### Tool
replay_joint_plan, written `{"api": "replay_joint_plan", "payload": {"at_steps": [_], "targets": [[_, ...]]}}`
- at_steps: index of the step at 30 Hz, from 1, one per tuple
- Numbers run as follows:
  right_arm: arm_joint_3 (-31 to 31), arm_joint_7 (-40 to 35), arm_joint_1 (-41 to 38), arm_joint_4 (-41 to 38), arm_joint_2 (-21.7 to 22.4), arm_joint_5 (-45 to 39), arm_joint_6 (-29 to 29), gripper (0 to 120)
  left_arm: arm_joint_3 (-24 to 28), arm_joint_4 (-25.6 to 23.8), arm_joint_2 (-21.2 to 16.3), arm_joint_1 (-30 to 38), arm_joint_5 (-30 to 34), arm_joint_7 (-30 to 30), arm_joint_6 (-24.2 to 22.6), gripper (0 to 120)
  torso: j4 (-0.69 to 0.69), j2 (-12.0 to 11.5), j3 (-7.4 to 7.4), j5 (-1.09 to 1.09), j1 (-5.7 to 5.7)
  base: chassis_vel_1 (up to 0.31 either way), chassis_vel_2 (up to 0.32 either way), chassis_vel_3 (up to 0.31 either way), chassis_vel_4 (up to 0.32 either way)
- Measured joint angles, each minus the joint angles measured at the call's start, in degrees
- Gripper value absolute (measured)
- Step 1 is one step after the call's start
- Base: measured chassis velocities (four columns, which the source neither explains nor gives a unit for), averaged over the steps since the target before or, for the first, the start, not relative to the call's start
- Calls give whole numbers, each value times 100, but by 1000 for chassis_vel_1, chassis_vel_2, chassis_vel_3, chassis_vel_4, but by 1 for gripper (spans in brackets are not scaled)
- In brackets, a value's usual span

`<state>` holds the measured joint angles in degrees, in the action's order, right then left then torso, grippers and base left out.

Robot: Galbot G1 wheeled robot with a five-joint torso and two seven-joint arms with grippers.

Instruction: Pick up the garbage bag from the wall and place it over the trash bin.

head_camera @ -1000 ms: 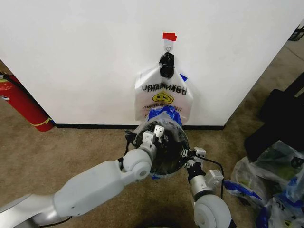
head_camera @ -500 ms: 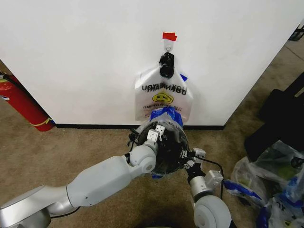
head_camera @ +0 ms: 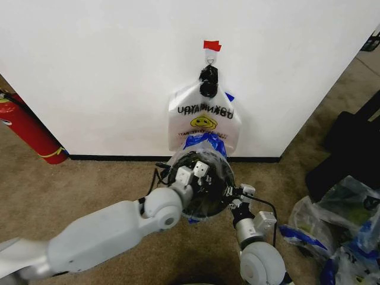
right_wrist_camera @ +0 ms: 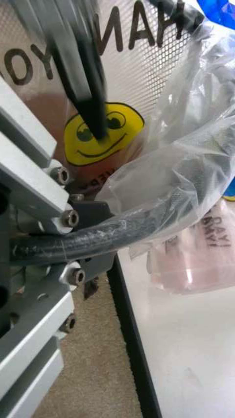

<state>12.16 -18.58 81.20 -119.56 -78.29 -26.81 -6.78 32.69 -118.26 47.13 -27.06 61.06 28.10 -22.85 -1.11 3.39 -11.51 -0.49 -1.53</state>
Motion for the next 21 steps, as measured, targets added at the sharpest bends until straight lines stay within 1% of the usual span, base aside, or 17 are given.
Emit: {"api": "replay_joint_plan", "payload": {"at_steps": [3,4,5,6,8,9,10,12,13,14,16,17,18,21], "targets": [[35,21,7,29,9,-10,25,0,-426,-610,-447,-439,10,-277,59,0,3,0,0,1,0,0,0,0,0],[35,21,7,29,9,-10,25,0,-426,-610,-447,-439,10,-277,59,0,3,0,0,1,0,0,0,0,0],[41,28,10,31,13,-11,32,0,-515,-737,-515,-511,15,-321,92,1,3,0,0,0,0,0,0,0,0],[55,44,20,35,23,-12,53,0,-703,-958,-643,-634,21,-400,177,8,2,0,0,2,0,0,0,0,0],[63,51,27,36,27,-13,65,0,-803,-1057,-699,-680,21,-447,247,11,2,0,0,4,1,0,0,0,0],[75,64,42,36,30,-12,81,0,-920,-1169,-757,-720,1,-499,365,21,2,0,1,4,1,0,0,0,0],[75,64,42,36,30,-12,81,0,-920,-1169,-757,-720,1,-499,365,21,2,0,1,4,1,0,0,0,0],[113,73,101,23,37,19,89,0,-1117,-1343,-834,-718,-165,-569,644,27,1,0,0,3,0,0,0,0,0],[126,73,121,8,37,43,89,0,-1156,-1352,-843,-696,-260,-584,752,31,1,0,0,4,1,0,0,0,0],[150,73,160,-30,36,72,89,0,-1216,-1342,-850,-643,-471,-616,933,37,0,0,0,2,0,0,0,0,0],[176,73,234,-103,44,101,94,0,-1268,-1264,-878,-533,-774,-738,1120,46,0,0,0,3,0,0,0,0,0],[186,74,274,-141,61,112,94,0,-1280,-1223,-903,-467,-853,-813,1158,49,0,0,0,3,0,0,0,0,0],[186,74,274,-141,61,112,94,0,-1280,-1223,-903,-467,-853,-813,1158,49,0,0,0,3,0,0,0,0,0],[193,91,367,-286,86,164,95,0,-1179,-850,-872,-277,-1180,-1012,1174,62,1,0,0,3,0,0,0,0,0]]}}
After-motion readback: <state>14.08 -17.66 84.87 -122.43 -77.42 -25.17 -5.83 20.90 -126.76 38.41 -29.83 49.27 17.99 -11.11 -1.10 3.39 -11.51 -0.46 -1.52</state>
